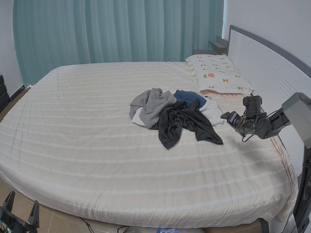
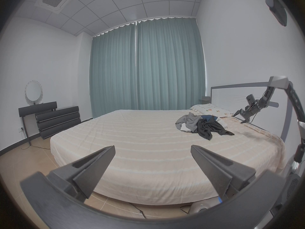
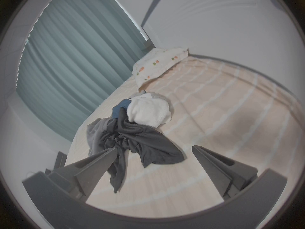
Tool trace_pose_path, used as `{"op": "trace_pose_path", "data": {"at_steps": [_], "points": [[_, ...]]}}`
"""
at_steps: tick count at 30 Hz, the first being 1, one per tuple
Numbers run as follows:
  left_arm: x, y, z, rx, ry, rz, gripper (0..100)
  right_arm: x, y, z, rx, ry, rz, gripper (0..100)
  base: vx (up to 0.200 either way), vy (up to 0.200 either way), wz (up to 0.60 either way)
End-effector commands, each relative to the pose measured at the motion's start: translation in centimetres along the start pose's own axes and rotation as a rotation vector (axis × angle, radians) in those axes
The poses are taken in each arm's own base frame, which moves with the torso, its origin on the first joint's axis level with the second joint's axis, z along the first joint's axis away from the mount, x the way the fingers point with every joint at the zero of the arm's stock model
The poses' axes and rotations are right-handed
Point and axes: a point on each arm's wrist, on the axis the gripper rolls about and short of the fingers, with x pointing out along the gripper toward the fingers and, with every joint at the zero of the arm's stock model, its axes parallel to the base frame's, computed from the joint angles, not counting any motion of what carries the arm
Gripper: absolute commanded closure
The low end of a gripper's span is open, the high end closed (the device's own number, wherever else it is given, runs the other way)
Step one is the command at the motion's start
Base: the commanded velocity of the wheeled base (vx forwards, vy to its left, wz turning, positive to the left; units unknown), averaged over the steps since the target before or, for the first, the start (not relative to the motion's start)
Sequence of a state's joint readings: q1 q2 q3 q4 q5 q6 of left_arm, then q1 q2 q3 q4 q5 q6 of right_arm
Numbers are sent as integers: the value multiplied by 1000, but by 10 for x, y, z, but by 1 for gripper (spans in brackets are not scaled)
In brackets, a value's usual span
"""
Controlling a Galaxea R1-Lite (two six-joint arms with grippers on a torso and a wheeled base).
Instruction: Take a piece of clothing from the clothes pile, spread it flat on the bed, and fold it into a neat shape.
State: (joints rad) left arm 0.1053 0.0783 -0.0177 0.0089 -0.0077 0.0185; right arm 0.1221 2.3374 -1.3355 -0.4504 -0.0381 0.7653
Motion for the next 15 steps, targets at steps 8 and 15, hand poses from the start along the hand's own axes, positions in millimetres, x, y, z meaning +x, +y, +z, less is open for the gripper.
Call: {"op": "trace_pose_path", "data": {"at_steps": [8,15], "points": [[1,0,-5,1,19,0,0,65,-20,-41,28,70,-56,0,0,0,0],[1,0,-5,1,19,0,0,83,-15,-37,76,62,-51,0,0,0,0]]}}
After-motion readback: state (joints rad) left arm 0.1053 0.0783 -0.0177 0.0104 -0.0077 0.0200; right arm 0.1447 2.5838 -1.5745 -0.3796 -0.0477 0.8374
